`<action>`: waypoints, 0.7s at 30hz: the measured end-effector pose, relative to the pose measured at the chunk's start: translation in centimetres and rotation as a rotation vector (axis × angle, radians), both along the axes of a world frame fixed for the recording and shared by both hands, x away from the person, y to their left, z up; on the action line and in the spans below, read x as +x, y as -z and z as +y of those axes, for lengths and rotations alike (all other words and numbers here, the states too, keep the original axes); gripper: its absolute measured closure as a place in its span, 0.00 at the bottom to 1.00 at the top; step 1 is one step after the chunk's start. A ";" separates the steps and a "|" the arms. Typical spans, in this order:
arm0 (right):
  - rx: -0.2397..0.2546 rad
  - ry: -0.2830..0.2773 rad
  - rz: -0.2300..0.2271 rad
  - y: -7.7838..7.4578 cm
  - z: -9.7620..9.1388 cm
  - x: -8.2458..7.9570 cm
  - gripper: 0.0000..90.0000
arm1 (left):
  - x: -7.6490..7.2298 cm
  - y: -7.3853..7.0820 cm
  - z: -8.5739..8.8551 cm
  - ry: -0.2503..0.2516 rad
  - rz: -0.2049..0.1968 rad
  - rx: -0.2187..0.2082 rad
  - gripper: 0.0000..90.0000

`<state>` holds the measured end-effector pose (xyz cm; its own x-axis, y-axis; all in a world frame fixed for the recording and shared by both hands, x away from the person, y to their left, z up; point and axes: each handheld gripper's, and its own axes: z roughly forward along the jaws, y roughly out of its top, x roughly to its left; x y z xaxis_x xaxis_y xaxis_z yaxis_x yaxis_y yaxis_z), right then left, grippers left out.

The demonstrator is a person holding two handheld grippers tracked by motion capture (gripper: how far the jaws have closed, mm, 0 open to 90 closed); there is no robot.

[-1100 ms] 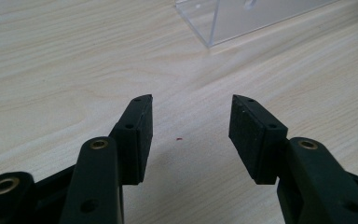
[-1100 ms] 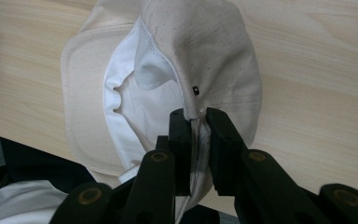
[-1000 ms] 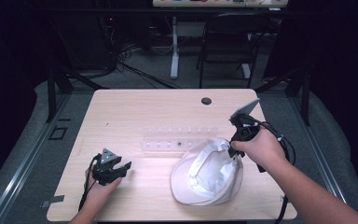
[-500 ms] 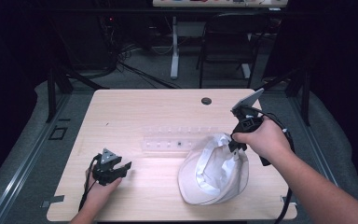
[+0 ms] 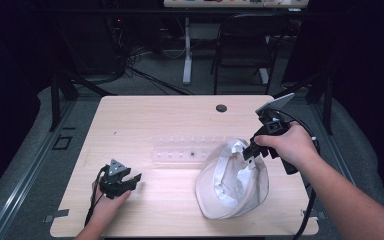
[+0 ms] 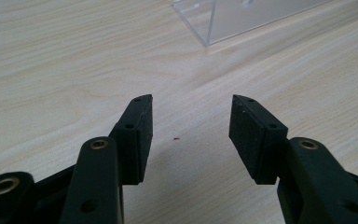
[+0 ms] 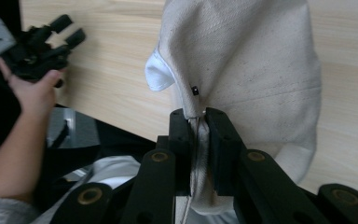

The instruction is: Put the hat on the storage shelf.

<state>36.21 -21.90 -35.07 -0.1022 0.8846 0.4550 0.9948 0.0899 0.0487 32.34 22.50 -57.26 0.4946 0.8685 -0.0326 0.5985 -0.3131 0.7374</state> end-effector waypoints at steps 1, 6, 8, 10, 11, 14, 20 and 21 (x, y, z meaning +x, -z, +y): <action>0.018 -0.004 0.007 -0.1 -0.1 0.0 0.91 | 0.0 0.0 0.0 0.003 -0.001 0.003 0.56; 0.128 0.021 0.020 -0.5 -0.1 0.1 0.91 | 0.0 0.0 0.0 0.004 -0.001 -0.001 0.55; 0.144 0.017 0.011 -0.7 -0.2 0.1 0.91 | 0.0 -0.1 0.0 0.005 -0.005 0.000 0.55; 0.178 0.013 0.018 -0.9 -0.4 0.3 0.91 | 0.0 -0.1 0.0 0.000 -0.005 -0.008 0.54; 0.207 0.030 0.018 -1.0 -0.5 0.3 0.91 | 0.0 -0.1 0.0 -0.001 -0.004 -0.010 0.54; 0.247 0.037 0.024 -1.3 -1.0 0.5 0.91 | 0.0 -0.1 0.0 -0.001 -0.008 -0.012 0.54; 0.297 0.066 0.001 -2.0 -1.6 1.0 0.91 | 0.0 -0.1 -0.1 -0.002 -0.010 -0.007 0.53; 0.307 0.081 -0.005 -2.1 -1.6 1.1 0.91 | 0.0 -0.1 -0.1 -0.003 -0.011 -0.005 0.54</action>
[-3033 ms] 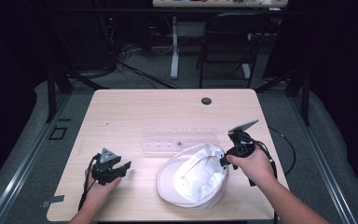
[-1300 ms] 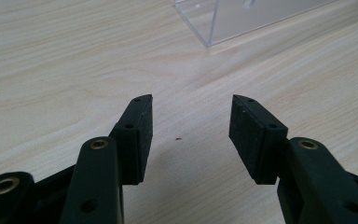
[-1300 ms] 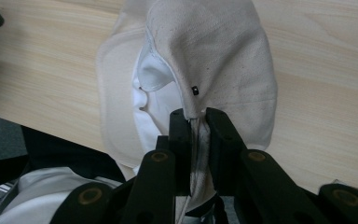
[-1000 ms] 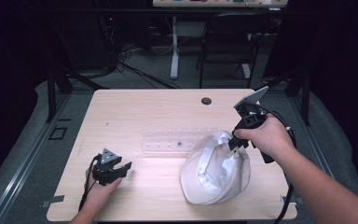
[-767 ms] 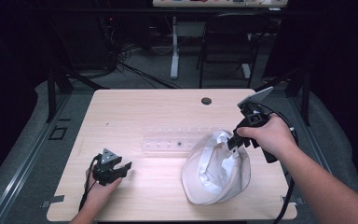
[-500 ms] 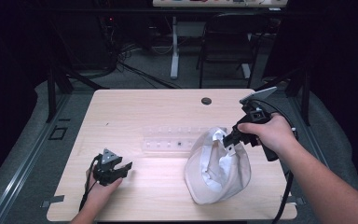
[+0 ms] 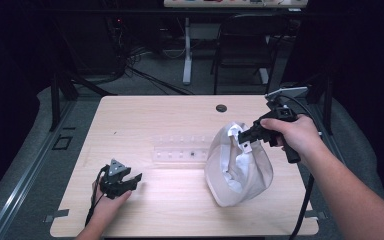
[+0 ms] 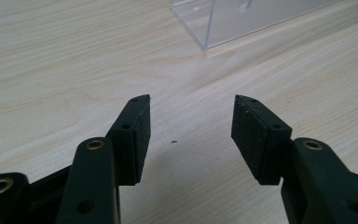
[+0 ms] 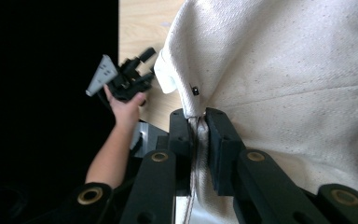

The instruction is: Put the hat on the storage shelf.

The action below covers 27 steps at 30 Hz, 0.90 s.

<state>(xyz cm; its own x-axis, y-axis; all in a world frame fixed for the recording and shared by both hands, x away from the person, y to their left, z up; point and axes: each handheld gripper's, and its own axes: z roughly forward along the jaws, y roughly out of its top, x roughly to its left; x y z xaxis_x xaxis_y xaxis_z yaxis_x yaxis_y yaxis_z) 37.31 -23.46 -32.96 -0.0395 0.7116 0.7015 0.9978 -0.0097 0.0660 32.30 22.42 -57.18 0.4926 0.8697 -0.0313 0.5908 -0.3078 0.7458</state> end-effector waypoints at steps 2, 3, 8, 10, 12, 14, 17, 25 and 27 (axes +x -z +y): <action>0.023 -0.005 -0.006 -0.2 -0.1 0.2 0.91 | 0.0 0.0 0.0 -0.001 -0.002 0.000 0.54; 0.039 0.007 -0.013 -0.2 0.0 0.3 0.91 | 0.0 0.0 0.0 0.000 -0.003 0.002 0.54; 0.105 0.002 -0.037 -0.6 0.2 0.8 0.91 | 0.0 0.0 -0.1 0.002 -0.005 0.003 0.54; 0.124 0.008 -0.046 -0.9 0.4 1.1 0.91 | 0.0 0.0 -0.1 0.003 -0.003 0.002 0.54; 0.140 0.018 -0.055 -1.2 0.5 1.4 0.91 | 0.0 0.0 -0.1 0.007 -0.005 0.003 0.54; 0.153 0.026 -0.064 -1.4 0.7 1.7 0.91 | 0.0 0.0 -0.1 0.004 -0.005 -0.001 0.54; 0.159 0.034 -0.070 -1.6 0.9 2.1 0.91 | 0.0 0.0 -0.1 0.004 -0.005 -0.002 0.54; 0.186 0.078 -0.087 -2.0 1.3 3.3 0.91 | 0.0 0.0 -0.1 0.003 -0.002 -0.010 0.54; 0.198 0.096 -0.093 -2.1 1.3 3.6 0.91 | 0.0 -0.1 -0.1 0.008 -0.001 -0.010 0.54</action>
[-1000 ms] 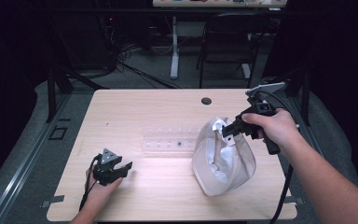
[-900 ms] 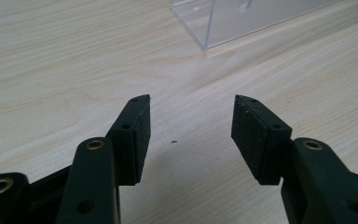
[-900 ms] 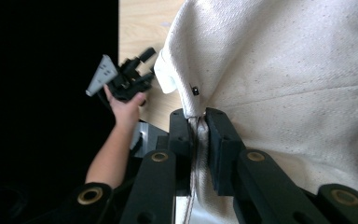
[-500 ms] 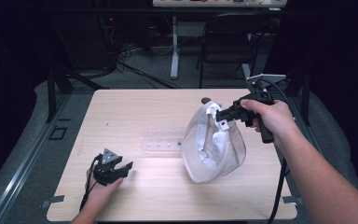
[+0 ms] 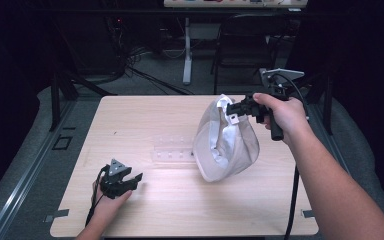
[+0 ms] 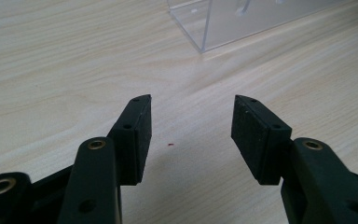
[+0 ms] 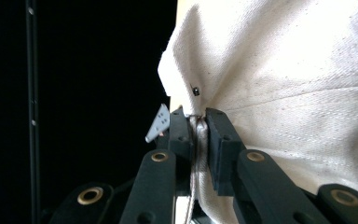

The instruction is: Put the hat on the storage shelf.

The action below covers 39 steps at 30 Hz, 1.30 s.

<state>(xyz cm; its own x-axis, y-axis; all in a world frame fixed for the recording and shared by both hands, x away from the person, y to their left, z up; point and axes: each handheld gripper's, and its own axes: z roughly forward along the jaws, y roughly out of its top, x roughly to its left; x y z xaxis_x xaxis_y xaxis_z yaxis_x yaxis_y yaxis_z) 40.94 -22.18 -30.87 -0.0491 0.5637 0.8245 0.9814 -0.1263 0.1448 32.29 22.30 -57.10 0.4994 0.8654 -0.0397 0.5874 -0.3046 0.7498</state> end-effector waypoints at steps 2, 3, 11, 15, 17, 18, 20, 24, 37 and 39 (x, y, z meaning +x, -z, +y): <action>0.005 0.016 -0.004 -0.1 0.0 0.4 0.91 | 0.0 -0.1 0.0 0.003 0.009 -0.003 0.54; 0.010 0.024 -0.005 -0.2 0.0 0.5 0.91 | 0.0 0.0 -0.1 0.003 0.003 -0.007 0.55; 0.032 0.081 -0.024 -0.2 0.2 1.9 0.91 | -0.1 -0.2 -0.6 0.036 0.000 0.005 0.57; 0.050 0.103 -0.029 -0.1 0.3 2.5 0.91 | -0.1 -0.2 -0.8 0.043 -0.004 0.014 0.57; 0.056 0.118 -0.033 -0.2 0.4 2.8 0.91 | -0.1 -0.1 -0.8 0.042 -0.010 0.007 0.57; 0.064 0.130 -0.037 -0.2 0.4 2.9 0.91 | -0.1 -0.2 -0.8 0.050 0.002 0.002 0.57; 0.079 0.150 -0.042 -0.2 0.5 3.1 0.91 | -0.2 -0.2 -1.0 0.050 -0.002 -0.008 0.57; 0.094 0.178 -0.043 -0.1 1.0 3.6 0.91 | -0.3 -0.4 -1.6 0.073 -0.008 -0.024 0.57; 0.063 0.188 -0.050 0.7 2.0 4.2 0.91 | -0.6 -2.8 -5.4 0.177 -0.116 -0.056 0.56; 0.066 0.189 -0.051 0.8 2.0 4.2 0.91 | -0.5 -3.4 -6.6 0.202 -0.141 -0.059 0.56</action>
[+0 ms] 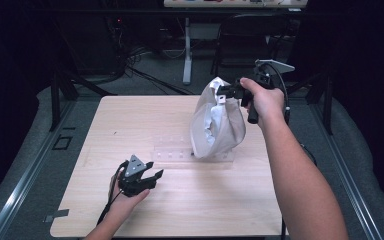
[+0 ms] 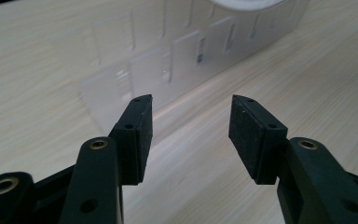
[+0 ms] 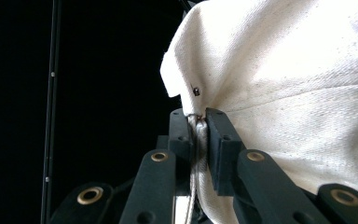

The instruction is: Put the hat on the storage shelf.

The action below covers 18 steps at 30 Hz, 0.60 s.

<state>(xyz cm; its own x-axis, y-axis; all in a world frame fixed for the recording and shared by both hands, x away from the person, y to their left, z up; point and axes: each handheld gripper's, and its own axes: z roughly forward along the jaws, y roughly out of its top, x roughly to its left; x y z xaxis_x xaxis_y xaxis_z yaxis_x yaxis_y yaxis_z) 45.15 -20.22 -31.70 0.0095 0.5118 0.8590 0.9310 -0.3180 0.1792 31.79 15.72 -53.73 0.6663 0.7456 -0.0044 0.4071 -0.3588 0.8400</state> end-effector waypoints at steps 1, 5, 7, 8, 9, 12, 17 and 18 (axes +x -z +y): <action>0.009 0.002 0.000 0.1 0.0 0.0 0.91 | 0.1 -0.3 -0.6 0.012 -0.012 0.000 0.56; 0.005 0.008 0.003 0.3 -0.1 -0.1 0.91 | 0.5 -1.3 -3.4 0.033 -0.042 -0.017 0.56; 0.004 0.010 0.000 0.4 -0.2 -0.1 0.91 | 0.7 -1.7 -4.7 0.040 -0.059 -0.028 0.56; 0.002 0.013 -0.005 0.4 -0.3 -0.1 0.91 | 0.8 -1.9 -5.4 0.044 -0.063 -0.034 0.55; 0.001 0.014 -0.005 0.4 -0.3 -0.1 0.91 | 0.9 -2.0 -6.1 0.051 -0.066 -0.036 0.55; -0.005 0.016 -0.005 0.3 -0.3 -0.2 0.91 | 1.1 -2.3 -8.0 0.078 -0.072 -0.030 0.53; -0.001 0.011 -0.006 0.4 -0.2 -0.2 0.91 | 1.2 -2.8 -10.7 0.103 -0.107 0.018 0.52; -0.003 0.015 -0.006 0.4 -0.1 -0.2 0.91 | 1.2 -2.8 -11.1 0.106 -0.112 0.020 0.52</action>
